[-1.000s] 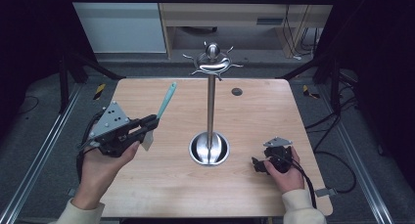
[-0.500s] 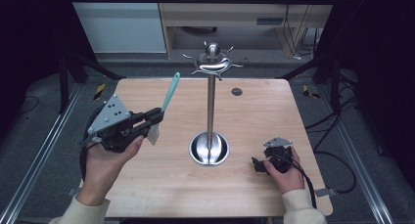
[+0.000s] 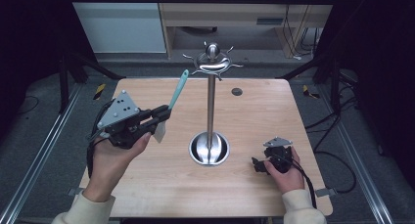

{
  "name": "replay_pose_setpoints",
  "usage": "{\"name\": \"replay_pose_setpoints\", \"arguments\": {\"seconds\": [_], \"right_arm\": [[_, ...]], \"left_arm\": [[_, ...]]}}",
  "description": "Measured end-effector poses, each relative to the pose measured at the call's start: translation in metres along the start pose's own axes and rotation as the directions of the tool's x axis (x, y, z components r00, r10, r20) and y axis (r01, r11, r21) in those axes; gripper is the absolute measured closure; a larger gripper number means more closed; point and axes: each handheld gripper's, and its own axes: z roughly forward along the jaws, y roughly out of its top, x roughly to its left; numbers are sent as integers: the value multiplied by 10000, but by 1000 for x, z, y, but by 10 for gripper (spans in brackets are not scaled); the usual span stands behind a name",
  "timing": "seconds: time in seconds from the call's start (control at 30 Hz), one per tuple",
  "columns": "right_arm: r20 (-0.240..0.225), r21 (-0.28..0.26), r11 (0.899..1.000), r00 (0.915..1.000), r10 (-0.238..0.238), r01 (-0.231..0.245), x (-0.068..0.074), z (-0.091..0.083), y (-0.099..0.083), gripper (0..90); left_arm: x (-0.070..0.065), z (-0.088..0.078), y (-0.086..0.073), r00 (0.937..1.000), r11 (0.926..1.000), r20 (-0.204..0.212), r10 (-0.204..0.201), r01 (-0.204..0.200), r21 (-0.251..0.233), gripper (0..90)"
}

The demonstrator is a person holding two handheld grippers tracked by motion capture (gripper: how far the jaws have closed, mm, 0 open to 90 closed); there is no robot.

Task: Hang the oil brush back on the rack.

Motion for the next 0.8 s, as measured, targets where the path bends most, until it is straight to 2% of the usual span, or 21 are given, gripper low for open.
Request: {"name": "replay_pose_setpoints", "arguments": {"seconds": [0.8], "right_arm": [[-15,14,10000,10000,19,-19,0,0,0,77]], "left_arm": [[-1,13,0,9999,9999,90,-99,98,143,818]]}}
